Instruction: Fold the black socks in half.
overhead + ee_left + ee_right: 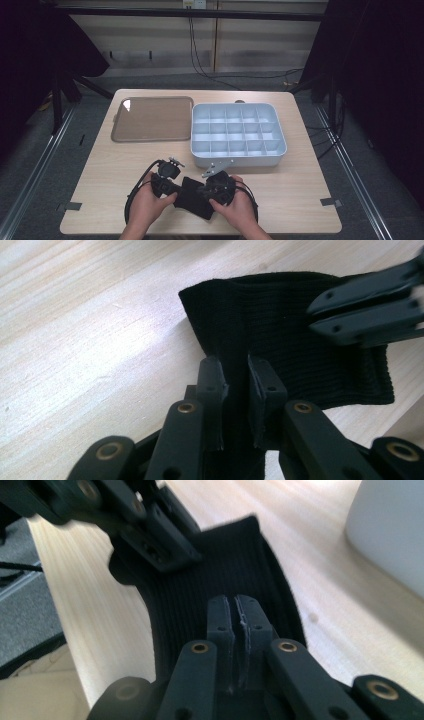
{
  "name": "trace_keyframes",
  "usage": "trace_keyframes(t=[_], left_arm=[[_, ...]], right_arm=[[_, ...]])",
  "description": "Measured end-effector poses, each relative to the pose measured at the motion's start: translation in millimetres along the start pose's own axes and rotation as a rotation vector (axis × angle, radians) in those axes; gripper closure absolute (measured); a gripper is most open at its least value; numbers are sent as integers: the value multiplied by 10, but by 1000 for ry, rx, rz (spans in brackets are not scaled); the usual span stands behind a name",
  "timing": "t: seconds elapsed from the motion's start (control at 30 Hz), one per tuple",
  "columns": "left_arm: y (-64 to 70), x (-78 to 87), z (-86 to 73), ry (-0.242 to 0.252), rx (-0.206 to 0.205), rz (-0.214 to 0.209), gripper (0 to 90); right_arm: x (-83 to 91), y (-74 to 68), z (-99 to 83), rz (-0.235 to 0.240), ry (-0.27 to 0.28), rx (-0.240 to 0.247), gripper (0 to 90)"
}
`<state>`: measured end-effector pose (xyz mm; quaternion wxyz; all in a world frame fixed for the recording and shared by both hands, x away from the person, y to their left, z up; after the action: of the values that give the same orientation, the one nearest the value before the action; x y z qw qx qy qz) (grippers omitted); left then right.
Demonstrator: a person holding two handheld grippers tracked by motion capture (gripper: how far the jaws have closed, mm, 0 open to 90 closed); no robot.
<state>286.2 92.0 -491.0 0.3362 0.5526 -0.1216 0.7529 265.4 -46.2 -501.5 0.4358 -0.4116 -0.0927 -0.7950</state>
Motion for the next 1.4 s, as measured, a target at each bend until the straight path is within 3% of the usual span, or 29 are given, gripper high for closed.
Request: trace_keyframes(t=[0.23, 0.43, 0.63, 0.77, 0.93, 1.07, 1.4], left_arm=[[33, 31, 13, 16, -4, -12, 776], [99, 78, 43, 38, -22, -14, 776], [120, 100, 56, 44, -30, -17, 779], [150, 118, 70, 66, -22, -63, 783], [221, 122, 98, 66, -46, -47, 786], [279, 107, 117, 57, -83, -65, 789], [378, 19, 148, 47, -105, -76, 791]], right_arm=[[-95, 22, -103, 0, -33, -12, 880], [-156, -6, -113, -12, -59, 24, 900], [-166, 0, -112, -11, -53, 16, 900], [-173, -5, -116, -7, -48, 15, 900], [-178, 8, -132, -2, -33, 1, 900], [-183, -1, -139, 2, -20, -4, 900], [-177, 1, -161, 1, -7, -1, 900]])
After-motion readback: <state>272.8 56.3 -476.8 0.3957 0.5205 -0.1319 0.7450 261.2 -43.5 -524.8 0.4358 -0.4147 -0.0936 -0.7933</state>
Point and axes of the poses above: each handheld gripper's, and its own axes: x roughly backward along the jaws, z roughly out of its top, y roughly to its right, the point moved 5 cm from there along -x, roughly forward along the jaws, and after that the axes turned 2 degrees about z, right-handed, at the moved point
